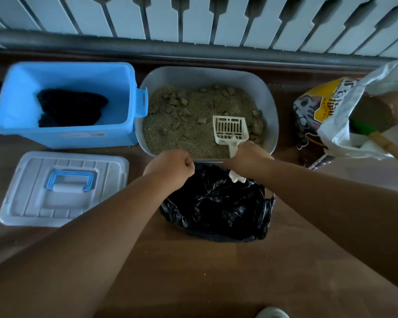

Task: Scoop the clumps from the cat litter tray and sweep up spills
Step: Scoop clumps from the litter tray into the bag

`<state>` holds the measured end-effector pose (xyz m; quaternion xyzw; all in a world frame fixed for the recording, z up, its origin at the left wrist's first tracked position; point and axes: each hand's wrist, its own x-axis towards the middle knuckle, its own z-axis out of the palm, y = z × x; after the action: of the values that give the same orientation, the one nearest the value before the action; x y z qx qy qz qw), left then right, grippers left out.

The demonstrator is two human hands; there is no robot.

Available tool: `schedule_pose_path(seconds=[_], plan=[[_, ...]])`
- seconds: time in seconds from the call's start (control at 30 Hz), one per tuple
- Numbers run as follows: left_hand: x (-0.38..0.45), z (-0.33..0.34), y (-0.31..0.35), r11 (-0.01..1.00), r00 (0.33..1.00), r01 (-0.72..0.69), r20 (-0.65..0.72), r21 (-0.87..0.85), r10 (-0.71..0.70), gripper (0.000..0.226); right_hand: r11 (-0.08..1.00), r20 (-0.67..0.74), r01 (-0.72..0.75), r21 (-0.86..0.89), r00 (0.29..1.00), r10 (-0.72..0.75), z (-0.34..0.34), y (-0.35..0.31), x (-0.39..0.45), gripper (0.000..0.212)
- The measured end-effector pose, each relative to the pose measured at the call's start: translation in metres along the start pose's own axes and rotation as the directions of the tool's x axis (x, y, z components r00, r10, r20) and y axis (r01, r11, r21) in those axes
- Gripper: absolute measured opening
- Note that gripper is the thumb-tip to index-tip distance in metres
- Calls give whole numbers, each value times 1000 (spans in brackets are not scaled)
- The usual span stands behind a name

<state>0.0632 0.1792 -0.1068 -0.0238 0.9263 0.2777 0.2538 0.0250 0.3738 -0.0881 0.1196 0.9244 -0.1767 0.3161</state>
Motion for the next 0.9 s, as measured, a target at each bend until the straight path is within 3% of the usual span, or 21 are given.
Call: schedule_pose_path(seconds=[0.07, 0.17, 0.27, 0.37, 0.47, 0.53, 0.63, 0.8, 0.9], plan=[[-2, -2, -4, 995, 999, 28, -19, 100, -27, 23, 1000, -16, 25, 5, 1000, -25, -11, 3, -3, 32], [-4, -2, -10, 967, 990, 133, 8, 215, -138, 41, 998, -160, 43, -35, 986, -48, -29, 5, -8, 27], [-7, 3, -18, 868, 975, 218, -69, 445, -209, 47, 952, -331, 54, -301, 930, -157, -41, 4, -14, 39], [-15, 11, -24, 806, 951, 307, -151, 506, -268, 68, 850, -405, 61, -523, 860, -311, -49, 4, -19, 52], [-19, 25, -34, 844, 956, 288, -87, 451, -280, 94, 778, -408, 48, -626, 830, -380, -50, 6, -19, 46], [-23, 34, -41, 928, 975, 199, 32, 316, -220, 88, 736, -388, 48, -675, 826, -409, -51, 10, -17, 40], [-30, 47, -49, 962, 963, 79, 228, 260, -141, 79, 670, -389, 5, -742, 811, -437, -58, 18, -14, 45], [-25, 52, -52, 984, 931, 116, 331, 137, -155, 68, 620, -404, -100, -778, 836, -371, -72, 28, -6, 36], [-18, 47, -51, 980, 917, 167, 348, 107, -194, 81, 646, -358, -57, -761, 868, -345, -68, 31, -3, 29]])
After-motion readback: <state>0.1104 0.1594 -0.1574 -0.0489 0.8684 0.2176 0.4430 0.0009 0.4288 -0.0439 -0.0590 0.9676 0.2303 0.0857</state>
